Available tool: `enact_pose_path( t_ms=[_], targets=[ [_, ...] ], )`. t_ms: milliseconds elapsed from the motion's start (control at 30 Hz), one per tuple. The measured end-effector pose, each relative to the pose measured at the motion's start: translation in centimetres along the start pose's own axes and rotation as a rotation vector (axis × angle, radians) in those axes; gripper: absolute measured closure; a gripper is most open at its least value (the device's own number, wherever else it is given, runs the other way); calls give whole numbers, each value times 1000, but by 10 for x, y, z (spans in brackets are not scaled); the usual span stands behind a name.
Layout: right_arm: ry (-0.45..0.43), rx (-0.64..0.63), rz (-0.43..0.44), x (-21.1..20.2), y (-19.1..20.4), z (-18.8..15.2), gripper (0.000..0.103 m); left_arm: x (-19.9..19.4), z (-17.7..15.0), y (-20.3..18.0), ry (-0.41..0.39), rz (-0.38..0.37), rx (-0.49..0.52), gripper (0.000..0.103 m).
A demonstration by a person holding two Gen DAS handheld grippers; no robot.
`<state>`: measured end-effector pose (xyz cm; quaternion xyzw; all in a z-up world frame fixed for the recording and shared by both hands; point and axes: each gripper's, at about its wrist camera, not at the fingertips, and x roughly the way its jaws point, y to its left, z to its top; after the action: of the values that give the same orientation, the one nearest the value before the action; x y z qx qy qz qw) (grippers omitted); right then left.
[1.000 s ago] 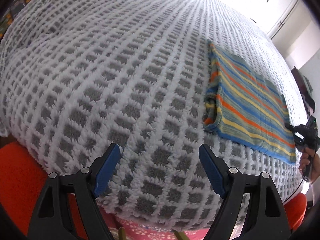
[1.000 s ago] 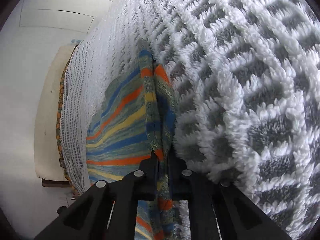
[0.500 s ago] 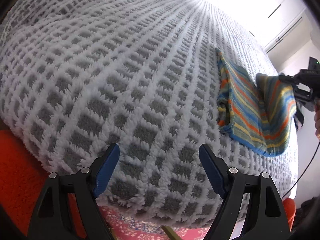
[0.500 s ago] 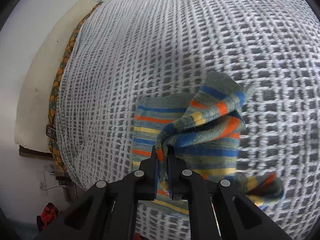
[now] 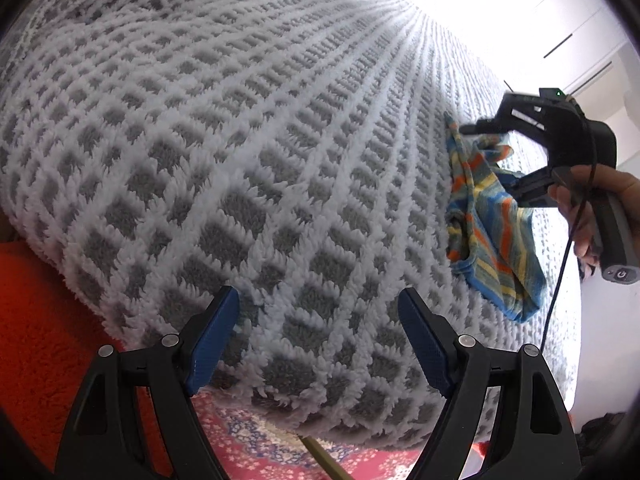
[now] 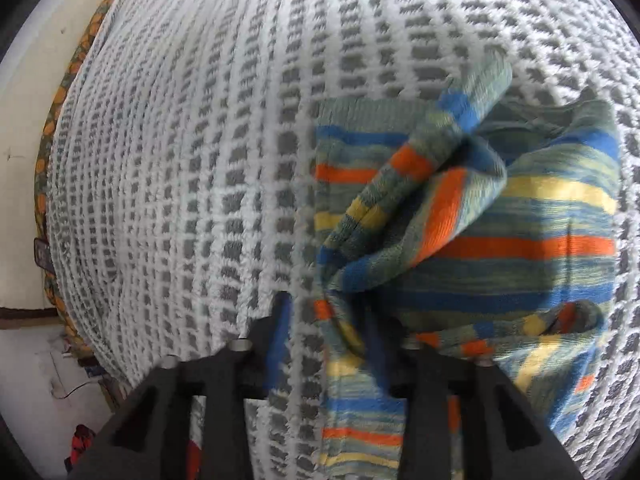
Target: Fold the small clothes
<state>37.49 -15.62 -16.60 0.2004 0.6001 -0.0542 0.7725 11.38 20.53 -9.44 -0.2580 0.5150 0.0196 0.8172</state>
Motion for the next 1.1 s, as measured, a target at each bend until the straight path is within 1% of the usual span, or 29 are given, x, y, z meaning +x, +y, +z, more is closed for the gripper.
enact_pose_path(
  t_ms=[33, 133, 233, 267, 300, 333, 367, 433, 467, 500, 567, 600, 633, 667, 733, 800, 867, 900, 967, 1000, 1033, 1100],
  targets=[
    [19, -5, 21, -1, 4, -1, 11, 1, 0, 0, 3, 2, 3, 20],
    [44, -90, 106, -18, 25, -3, 11, 4, -1, -2, 5, 7, 6, 20],
    [69, -158, 298, -48, 39, -4, 11, 3, -2, -2, 3, 7, 7, 20],
    [48, -203, 330, -63, 41, -4, 11, 2, -2, -1, 0, 4, 5, 20],
    [10, -250, 327, -79, 38, -6, 11, 3, -2, -1, -2, 2, 2, 20],
    [-38, -289, 287, -94, 31, -9, 11, 3, -1, 0, -3, -1, -2, 20],
    [-89, -312, 225, -105, 22, -12, 11, 3, -1, 1, -3, -5, -7, 20],
    [-169, -293, 103, -120, -15, -21, 11, 2, -1, 3, -1, -9, -12, 20],
    [-183, -254, 80, -121, -35, -26, 11, 3, -1, 3, 0, -8, -12, 20],
    [-173, -206, 90, -118, -57, -32, 11, 3, -1, 3, 2, -6, -12, 20],
    [-130, -94, 167, -103, -98, -43, 11, 4, -1, 1, 4, -2, -8, 20],
    [-113, -54, 203, -93, -111, -47, 15, 5, -1, 0, 5, 1, -5, 20],
    [-112, -34, 227, -83, -116, -53, 20, 6, -1, -2, 6, 4, -3, 20],
    [-125, -47, 259, -75, -114, -60, 20, 6, -1, -2, 6, 5, -1, 20],
    [-137, -172, 319, -59, -87, -77, 20, 6, -1, -3, 4, 5, -2, 20],
    [-77, -347, 347, -39, -46, -103, 20, 5, -2, -1, 1, 2, -7, 20],
    [6, -540, 333, -27, -11, -131, 20, 3, -2, 2, -2, -4, -14, 20],
    [30, -632, 305, -24, 1, -145, 20, 3, -3, 4, -2, -7, -18, 20],
    [28, -766, 232, -27, 14, -165, 20, 2, -2, 5, -1, -12, -24, 20],
    [15, -792, 209, -31, 14, -168, 20, 2, -2, 6, 0, -13, -25, 20],
    [-3, -789, 201, -38, 11, -168, 20, 3, -2, 6, 0, -12, -23, 20],
    [-65, -736, 224, -53, 0, -155, 20, 3, -2, 6, 2, -10, -23, 20]
  ],
)
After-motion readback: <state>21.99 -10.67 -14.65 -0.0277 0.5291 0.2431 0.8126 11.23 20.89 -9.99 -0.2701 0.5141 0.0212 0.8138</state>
